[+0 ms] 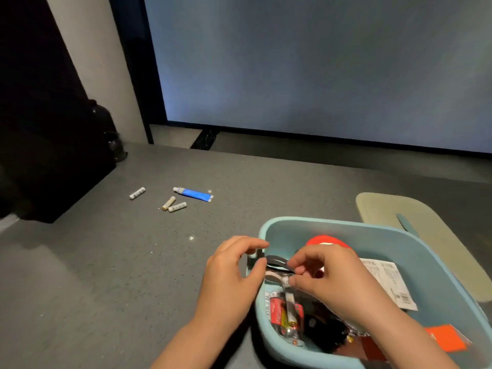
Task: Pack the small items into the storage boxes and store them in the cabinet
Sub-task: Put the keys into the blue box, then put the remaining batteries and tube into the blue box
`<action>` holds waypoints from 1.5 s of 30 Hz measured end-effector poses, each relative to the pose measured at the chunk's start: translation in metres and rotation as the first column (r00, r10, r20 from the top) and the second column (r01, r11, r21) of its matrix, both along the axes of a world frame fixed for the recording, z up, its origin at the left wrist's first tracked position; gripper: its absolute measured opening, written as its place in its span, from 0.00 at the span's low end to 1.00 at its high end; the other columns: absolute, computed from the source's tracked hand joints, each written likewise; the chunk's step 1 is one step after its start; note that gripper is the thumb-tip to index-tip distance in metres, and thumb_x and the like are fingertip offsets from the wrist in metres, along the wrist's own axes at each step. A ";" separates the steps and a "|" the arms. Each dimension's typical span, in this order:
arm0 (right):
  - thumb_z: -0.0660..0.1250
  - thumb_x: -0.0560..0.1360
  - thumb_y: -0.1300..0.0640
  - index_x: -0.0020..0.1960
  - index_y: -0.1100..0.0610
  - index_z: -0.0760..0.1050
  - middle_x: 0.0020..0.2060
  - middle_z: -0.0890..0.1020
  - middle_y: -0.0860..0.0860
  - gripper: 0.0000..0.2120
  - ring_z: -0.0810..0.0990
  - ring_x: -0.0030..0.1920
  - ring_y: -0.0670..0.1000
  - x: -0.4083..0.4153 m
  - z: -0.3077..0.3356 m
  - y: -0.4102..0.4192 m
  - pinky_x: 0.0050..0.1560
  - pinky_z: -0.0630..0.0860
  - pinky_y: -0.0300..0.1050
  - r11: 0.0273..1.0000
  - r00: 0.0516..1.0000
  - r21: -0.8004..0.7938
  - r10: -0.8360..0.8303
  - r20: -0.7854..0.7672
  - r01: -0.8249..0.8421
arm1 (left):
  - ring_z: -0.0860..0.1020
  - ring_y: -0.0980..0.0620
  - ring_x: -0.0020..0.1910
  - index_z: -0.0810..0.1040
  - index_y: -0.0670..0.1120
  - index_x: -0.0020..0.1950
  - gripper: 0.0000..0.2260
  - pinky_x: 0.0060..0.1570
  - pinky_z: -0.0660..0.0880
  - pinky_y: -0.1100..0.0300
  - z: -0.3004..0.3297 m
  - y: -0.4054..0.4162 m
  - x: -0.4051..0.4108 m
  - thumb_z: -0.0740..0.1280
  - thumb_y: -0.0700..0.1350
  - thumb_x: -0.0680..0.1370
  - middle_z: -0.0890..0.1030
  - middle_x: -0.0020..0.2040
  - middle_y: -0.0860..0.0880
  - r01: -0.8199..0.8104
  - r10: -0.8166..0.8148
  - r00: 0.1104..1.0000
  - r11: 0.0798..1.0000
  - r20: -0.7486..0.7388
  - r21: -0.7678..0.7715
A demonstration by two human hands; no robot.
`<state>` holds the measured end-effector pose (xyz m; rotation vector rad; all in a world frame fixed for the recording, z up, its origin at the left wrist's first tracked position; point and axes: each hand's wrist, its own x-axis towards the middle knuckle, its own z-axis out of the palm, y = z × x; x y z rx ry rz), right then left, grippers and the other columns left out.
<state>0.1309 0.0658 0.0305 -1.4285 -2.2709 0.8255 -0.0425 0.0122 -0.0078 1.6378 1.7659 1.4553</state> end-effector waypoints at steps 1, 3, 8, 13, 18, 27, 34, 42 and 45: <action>0.76 0.66 0.54 0.39 0.45 0.80 0.33 0.81 0.39 0.06 0.78 0.33 0.39 -0.012 0.003 0.001 0.36 0.71 0.32 1.000 1.000 0.011 0.014 0.008 -0.014 | 0.77 0.60 0.47 0.81 0.57 0.47 0.13 0.46 0.68 0.73 0.000 0.001 -0.015 0.72 0.39 0.70 0.79 0.44 0.61 -0.040 0.040 0.999 0.999 -0.003 -0.004; 0.76 0.66 0.54 0.38 0.45 0.80 0.33 0.81 0.37 0.06 0.78 0.33 0.38 -0.039 0.009 0.003 0.35 0.71 0.31 0.999 0.999 0.006 0.051 0.008 -0.052 | 0.77 0.61 0.45 0.81 0.57 0.46 0.13 0.44 0.66 0.76 0.001 0.001 -0.050 0.71 0.39 0.70 0.80 0.44 0.62 -0.098 0.098 0.995 0.994 -0.010 -0.041; 0.73 0.68 0.52 0.43 0.45 0.80 0.35 0.81 0.41 0.05 0.78 0.35 0.40 -0.131 0.020 0.028 0.40 0.74 0.36 0.990 0.985 0.000 0.139 0.101 -0.139 | 0.76 0.63 0.43 0.80 0.56 0.48 0.10 0.39 0.66 0.76 -0.005 0.008 -0.146 0.71 0.42 0.71 0.80 0.45 0.60 -0.177 0.161 0.983 0.958 -0.086 -0.226; 0.72 0.70 0.51 0.57 0.47 0.77 0.46 0.81 0.43 0.16 0.78 0.45 0.46 -0.233 0.006 0.078 0.45 0.73 0.41 0.990 0.954 -0.009 0.135 0.266 -0.138 | 0.76 0.58 0.48 0.79 0.56 0.54 0.13 0.50 0.72 0.62 -0.015 0.045 -0.234 0.69 0.42 0.72 0.79 0.51 0.59 -0.230 0.151 0.958 0.912 -0.243 -0.339; 0.74 0.68 0.46 0.68 0.54 0.63 0.62 0.71 0.52 0.34 0.75 0.58 0.53 -0.313 -0.050 0.106 0.46 0.71 0.43 0.995 0.935 -0.095 0.004 0.354 0.031 | 0.70 0.50 0.65 0.71 0.51 0.67 0.22 0.62 0.69 0.55 -0.036 0.093 -0.315 0.66 0.39 0.74 0.72 0.65 0.49 -0.270 0.070 0.914 0.841 -0.401 -0.469; 0.74 0.63 0.35 0.65 0.56 0.63 0.61 0.67 0.53 0.41 0.68 0.63 0.54 -0.359 -0.108 0.131 0.57 0.69 0.44 0.995 0.931 0.000 -0.097 0.353 0.104 | 0.65 0.45 0.67 0.63 0.48 0.73 0.30 0.65 0.63 0.56 -0.072 0.138 -0.367 0.69 0.39 0.73 0.67 0.69 0.45 -0.234 0.133 0.968 0.785 -0.212 -0.574; 0.76 0.64 0.41 0.66 0.52 0.66 0.59 0.68 0.50 0.37 0.72 0.59 0.52 -0.357 -0.116 0.144 0.52 0.71 0.43 1.000 0.984 -0.005 -0.014 0.180 0.016 | 0.68 0.47 0.64 0.63 0.51 0.73 0.31 0.63 0.67 0.55 -0.080 0.159 -0.371 0.71 0.40 0.73 0.69 0.65 0.45 -0.265 0.110 0.948 0.792 -0.298 -0.550; 0.77 0.63 0.43 0.64 0.51 0.71 0.57 0.71 0.52 0.33 0.74 0.57 0.53 -0.361 -0.111 0.153 0.56 0.73 0.46 0.999 0.987 -0.026 0.046 0.152 -0.042 | 0.68 0.45 0.65 0.55 0.59 0.75 0.38 0.54 0.71 0.59 -0.055 0.184 -0.392 0.64 0.31 0.73 0.60 0.71 0.49 -0.057 -0.365 0.861 0.623 -0.354 -0.780; 0.77 0.64 0.44 0.62 0.51 0.73 0.56 0.72 0.51 0.29 0.73 0.57 0.52 -0.362 -0.112 0.153 0.53 0.73 0.44 0.999 0.983 0.007 0.050 0.179 -0.052 | 0.70 0.47 0.61 0.62 0.57 0.73 0.34 0.52 0.69 0.61 -0.052 0.184 -0.390 0.64 0.31 0.73 0.65 0.66 0.49 0.007 -0.415 0.841 0.649 -0.346 -0.761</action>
